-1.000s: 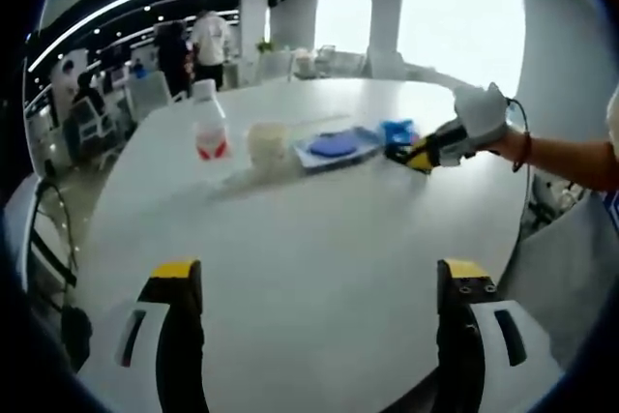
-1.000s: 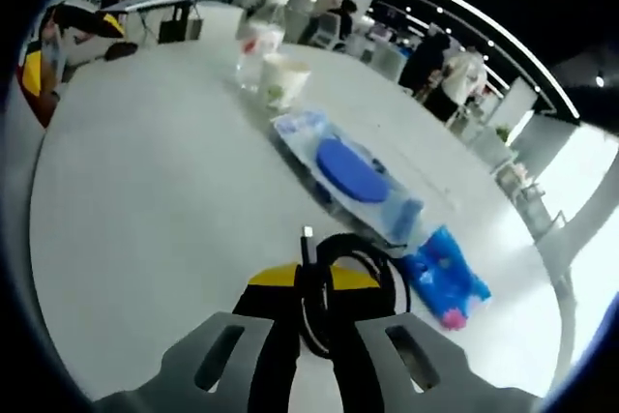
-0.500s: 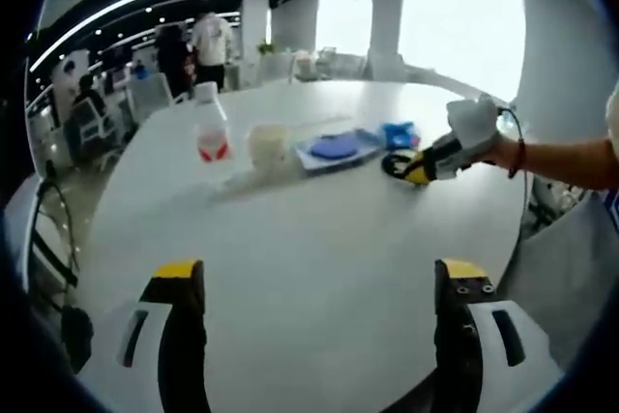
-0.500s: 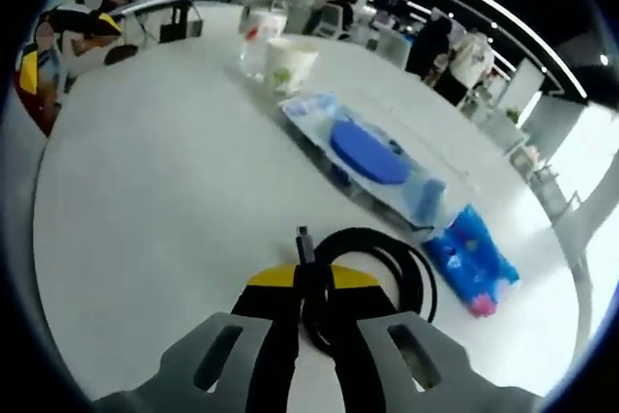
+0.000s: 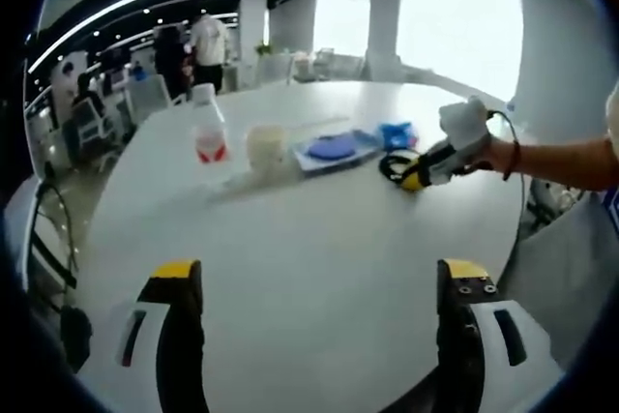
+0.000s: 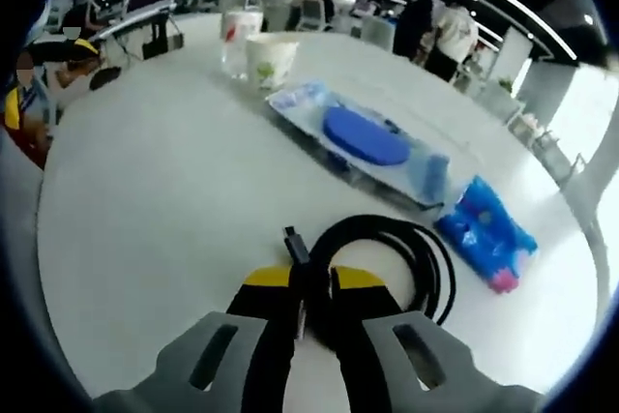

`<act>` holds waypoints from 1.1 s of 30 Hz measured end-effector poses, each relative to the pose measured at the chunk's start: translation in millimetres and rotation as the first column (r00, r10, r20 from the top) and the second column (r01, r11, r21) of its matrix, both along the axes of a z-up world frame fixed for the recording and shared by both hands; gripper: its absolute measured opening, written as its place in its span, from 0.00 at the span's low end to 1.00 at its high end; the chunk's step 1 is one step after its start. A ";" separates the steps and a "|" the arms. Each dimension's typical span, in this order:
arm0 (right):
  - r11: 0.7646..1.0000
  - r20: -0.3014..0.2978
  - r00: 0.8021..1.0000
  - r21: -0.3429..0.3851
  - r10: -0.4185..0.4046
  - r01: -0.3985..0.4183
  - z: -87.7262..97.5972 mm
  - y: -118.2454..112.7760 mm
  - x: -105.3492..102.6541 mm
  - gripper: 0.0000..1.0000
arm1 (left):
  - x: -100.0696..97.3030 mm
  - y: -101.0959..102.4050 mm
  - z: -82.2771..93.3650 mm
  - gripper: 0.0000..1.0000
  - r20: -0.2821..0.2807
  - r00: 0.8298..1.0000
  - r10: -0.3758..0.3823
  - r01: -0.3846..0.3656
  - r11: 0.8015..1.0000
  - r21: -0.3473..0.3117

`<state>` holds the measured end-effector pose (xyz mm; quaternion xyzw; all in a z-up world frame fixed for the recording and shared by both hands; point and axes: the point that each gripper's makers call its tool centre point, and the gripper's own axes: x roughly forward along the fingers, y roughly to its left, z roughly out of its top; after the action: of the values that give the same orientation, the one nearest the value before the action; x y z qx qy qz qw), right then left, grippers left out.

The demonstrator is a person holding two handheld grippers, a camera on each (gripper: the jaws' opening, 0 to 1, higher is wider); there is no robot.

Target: Arrange the tabletop items into an orderly group along one side of the table until the central work area is clear of visible clutter.

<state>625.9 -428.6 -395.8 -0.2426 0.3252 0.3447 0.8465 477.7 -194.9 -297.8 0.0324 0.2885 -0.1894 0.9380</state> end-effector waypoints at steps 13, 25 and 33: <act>0.964 -0.031 0.991 0.228 -0.132 0.136 44.6 3.3 -1.9 0.87 | 3.0 5.2 1.1 0.99 0.005 1.000 0.024 -0.024 1.000 0.015; 0.952 0.058 0.989 0.284 -0.137 0.115 101.4 -5.9 -31.6 1.00 | 8.7 2.0 10.8 0.99 0.032 0.999 0.042 -0.042 0.999 -0.008; 0.933 0.096 0.982 0.340 -0.160 0.119 133.0 -17.2 -67.4 1.00 | 9.1 0.5 12.5 0.99 0.044 0.999 0.033 -0.033 0.999 -0.002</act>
<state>558.5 -445.9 -262.8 -0.0932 0.2265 0.3182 0.9158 486.7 -194.4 -285.3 0.0312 0.2682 -0.1735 0.9471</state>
